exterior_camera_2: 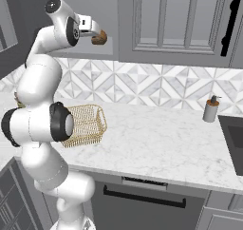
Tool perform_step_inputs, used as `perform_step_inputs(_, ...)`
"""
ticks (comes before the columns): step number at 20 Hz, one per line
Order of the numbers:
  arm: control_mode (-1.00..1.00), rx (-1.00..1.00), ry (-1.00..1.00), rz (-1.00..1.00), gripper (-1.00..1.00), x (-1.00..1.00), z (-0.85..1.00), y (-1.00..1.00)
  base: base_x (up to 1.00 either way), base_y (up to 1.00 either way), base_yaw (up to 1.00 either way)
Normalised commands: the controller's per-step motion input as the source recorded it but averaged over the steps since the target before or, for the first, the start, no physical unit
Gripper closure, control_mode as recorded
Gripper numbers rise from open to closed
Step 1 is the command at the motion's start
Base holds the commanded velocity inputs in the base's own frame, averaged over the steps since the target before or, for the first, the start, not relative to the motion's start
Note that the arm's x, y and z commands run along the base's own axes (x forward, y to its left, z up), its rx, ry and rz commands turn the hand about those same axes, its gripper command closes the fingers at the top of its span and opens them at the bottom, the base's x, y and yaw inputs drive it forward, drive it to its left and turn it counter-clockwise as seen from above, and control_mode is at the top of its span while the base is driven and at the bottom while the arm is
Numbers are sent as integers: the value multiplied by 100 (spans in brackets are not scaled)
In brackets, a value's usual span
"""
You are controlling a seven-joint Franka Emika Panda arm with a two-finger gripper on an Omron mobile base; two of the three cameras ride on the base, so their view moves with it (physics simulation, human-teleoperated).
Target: Open the cabinet, pick up the bread from the cabinet and place it in the basket. Then move the basket to the dining counter.
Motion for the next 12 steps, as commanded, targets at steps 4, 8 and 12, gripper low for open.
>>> perform_step_inputs(4, -100, -2, -1, -1, -100, 39, -3, -15, 0, 0, 0)
perform_step_inputs(8, -100, 0, -2, -4, -100, 28, -7, -30, 0, 0, 0)
perform_step_inputs(12, -100, 0, 0, -3, -100, 35, -3, -28, 0, 0, 0)
